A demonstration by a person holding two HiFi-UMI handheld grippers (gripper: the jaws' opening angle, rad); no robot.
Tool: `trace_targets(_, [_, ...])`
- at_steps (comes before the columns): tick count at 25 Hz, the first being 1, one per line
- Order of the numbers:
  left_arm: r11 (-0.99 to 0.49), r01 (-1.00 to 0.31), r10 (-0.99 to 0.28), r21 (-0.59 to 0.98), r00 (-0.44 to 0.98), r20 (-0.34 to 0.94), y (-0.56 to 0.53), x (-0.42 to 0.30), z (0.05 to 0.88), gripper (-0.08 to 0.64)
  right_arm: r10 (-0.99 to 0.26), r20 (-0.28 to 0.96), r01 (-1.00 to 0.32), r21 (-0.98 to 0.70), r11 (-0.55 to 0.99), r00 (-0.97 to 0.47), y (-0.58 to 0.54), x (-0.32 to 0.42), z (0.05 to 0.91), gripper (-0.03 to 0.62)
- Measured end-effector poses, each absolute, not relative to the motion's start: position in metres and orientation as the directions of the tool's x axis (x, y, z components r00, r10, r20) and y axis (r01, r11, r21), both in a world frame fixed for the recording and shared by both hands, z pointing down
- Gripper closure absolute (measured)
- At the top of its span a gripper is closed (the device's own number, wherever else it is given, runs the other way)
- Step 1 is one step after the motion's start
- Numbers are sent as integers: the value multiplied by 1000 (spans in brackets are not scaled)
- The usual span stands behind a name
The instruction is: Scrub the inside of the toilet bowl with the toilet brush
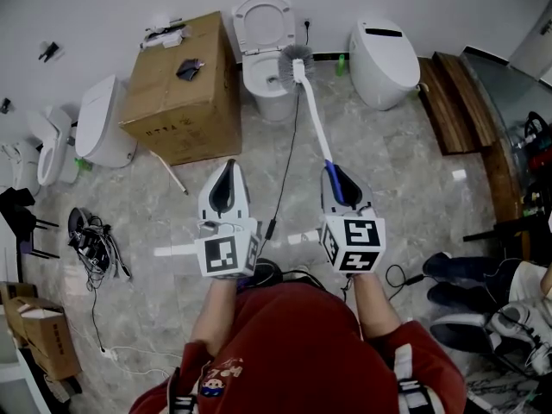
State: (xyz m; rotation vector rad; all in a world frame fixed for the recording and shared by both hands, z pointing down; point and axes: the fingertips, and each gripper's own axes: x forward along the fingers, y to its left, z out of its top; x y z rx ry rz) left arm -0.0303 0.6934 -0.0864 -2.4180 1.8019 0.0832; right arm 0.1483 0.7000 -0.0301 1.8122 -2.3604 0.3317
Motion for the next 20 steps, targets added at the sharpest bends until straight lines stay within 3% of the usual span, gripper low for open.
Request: trace_targets(20, [-280,-959,-951,-35,282,-129,550,-48,-73,548,-925,288,-968,-54,243,-248,560,133,-15,531])
